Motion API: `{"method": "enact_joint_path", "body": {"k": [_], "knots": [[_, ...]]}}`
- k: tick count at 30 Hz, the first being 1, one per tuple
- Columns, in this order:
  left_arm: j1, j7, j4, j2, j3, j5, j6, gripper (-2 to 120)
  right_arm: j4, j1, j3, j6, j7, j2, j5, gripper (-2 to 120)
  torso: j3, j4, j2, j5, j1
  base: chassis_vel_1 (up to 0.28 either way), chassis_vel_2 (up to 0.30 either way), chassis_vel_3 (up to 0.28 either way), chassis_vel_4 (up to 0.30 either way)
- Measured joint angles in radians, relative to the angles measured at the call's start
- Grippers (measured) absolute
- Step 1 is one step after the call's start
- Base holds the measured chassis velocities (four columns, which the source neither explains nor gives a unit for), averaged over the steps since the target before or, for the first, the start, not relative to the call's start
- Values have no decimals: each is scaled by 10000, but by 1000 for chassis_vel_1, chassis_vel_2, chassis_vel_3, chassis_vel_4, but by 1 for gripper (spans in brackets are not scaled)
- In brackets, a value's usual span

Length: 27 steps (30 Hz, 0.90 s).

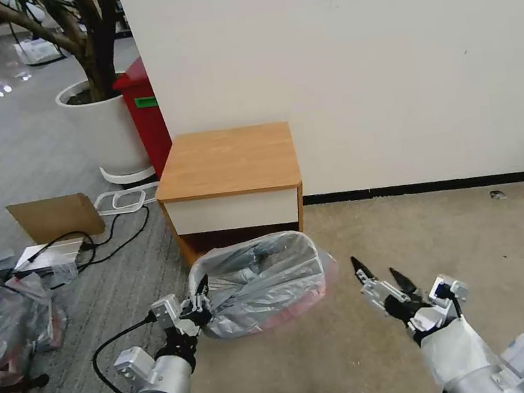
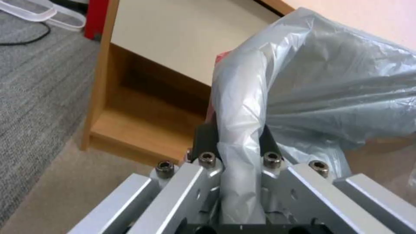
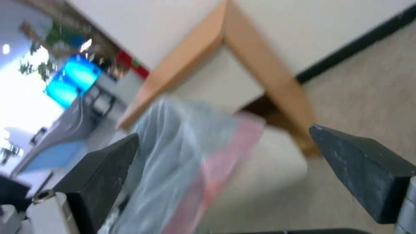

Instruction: Pick up the garbage bag from the table and place it over the trash can.

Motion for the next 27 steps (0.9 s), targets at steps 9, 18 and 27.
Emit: {"method": "enact_joint_path", "body": {"k": [9,18,27], "knots": [[-144,48,186,17,-13,-263,-152,5,-3,-416,-1333,-10,-206,-235,-1257,100,0,0,0,0,1,0,0,0,0],[-140,239,486,142,-562,-2927,269,5,-91,-85,-1450,799,-917,693,-548,100,0,0,0,0,0,0,0,0,0],[43,746,955,416,-1201,-4386,871,5,-532,447,-1535,1144,-1179,1735,-116,100,0,0,0,0,0,0,0,0,0]]}}
